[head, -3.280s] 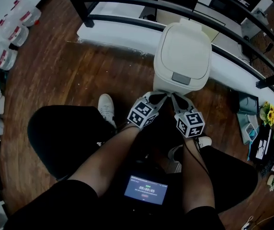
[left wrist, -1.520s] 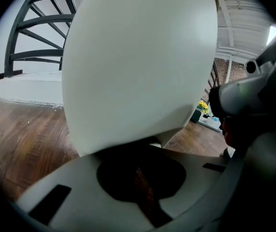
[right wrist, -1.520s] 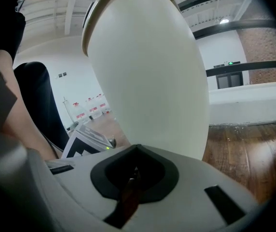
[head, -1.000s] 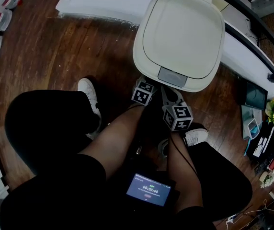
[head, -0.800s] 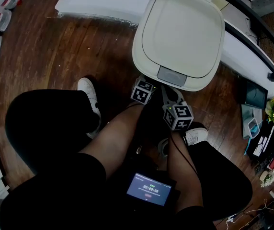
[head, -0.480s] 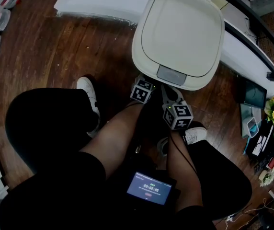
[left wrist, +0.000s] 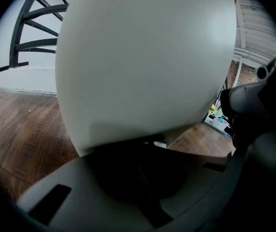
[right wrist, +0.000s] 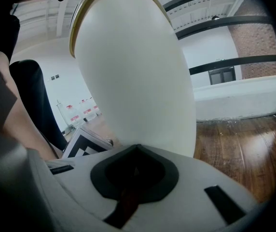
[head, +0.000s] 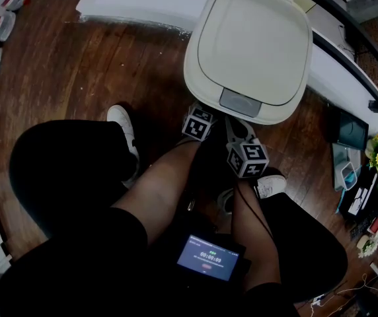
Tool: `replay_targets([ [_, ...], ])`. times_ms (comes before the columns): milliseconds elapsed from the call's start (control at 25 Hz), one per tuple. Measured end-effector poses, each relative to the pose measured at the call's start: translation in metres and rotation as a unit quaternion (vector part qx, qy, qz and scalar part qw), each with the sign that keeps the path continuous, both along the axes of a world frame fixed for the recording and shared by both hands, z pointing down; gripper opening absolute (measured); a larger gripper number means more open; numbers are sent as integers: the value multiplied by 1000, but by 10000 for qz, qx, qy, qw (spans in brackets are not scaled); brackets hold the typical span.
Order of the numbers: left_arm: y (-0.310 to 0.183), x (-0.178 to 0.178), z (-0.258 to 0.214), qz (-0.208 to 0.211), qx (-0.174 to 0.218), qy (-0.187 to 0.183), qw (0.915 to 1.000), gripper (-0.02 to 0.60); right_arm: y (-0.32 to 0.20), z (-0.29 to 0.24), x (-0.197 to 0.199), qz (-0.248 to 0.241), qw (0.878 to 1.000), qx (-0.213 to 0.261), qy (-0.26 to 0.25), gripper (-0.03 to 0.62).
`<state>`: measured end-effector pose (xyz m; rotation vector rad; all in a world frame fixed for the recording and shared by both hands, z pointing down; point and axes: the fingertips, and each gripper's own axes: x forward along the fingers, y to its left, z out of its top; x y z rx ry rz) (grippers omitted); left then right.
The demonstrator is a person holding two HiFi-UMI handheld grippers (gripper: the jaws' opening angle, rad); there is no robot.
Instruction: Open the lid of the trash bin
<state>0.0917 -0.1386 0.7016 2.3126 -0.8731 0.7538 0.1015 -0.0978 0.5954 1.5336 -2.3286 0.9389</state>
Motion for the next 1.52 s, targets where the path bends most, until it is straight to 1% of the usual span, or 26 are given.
replay_targets([
  [160, -1, -1, 2, -32, -89, -42, 9999, 35, -1, 1, -1, 11, 10000, 21, -51, 5],
  [360, 0, -2, 5, -67, -119, -44, 9999, 35, -1, 2, 1, 37, 10000, 12, -21, 5],
  [520, 1, -1, 6, -62, -136, -65, 9999, 35, -1, 2, 1, 64, 9999, 23, -115, 5],
  [640, 0, -2, 7, -54, -109, -129, 9998, 35, -1, 2, 2, 31, 10000, 9, -13, 5],
  [800, 2, -1, 8, -32, -185, -150, 9997, 35, -1, 0, -1, 33, 9998, 44, -172, 5],
  [880, 1, -2, 10, -27, -206, -181, 9996, 35, -1, 1, -1, 18, 10000, 10, -90, 5],
  [1000, 1, -5, 17, -57, -227, -274, 9993, 35, 0, 4, 0, 41, 9999, -13, -113, 5],
  [1080, 2, -7, 22, -75, -309, -317, 9990, 34, 0, 3, 0, 33, 10000, -7, -84, 5],
  [1160, 2, -6, 23, -75, -354, -245, 9990, 34, -1, 3, 1, 33, 10000, -6, -73, 5],
  [1280, 1, -1, 19, -60, -308, -132, 9994, 34, -2, 3, 3, 46, 10000, 25, -41, 5],
  [1520, 0, -1, 22, -75, -306, -152, 9994, 34, -3, 5, 5, 84, 9999, -27, -87, 5],
])
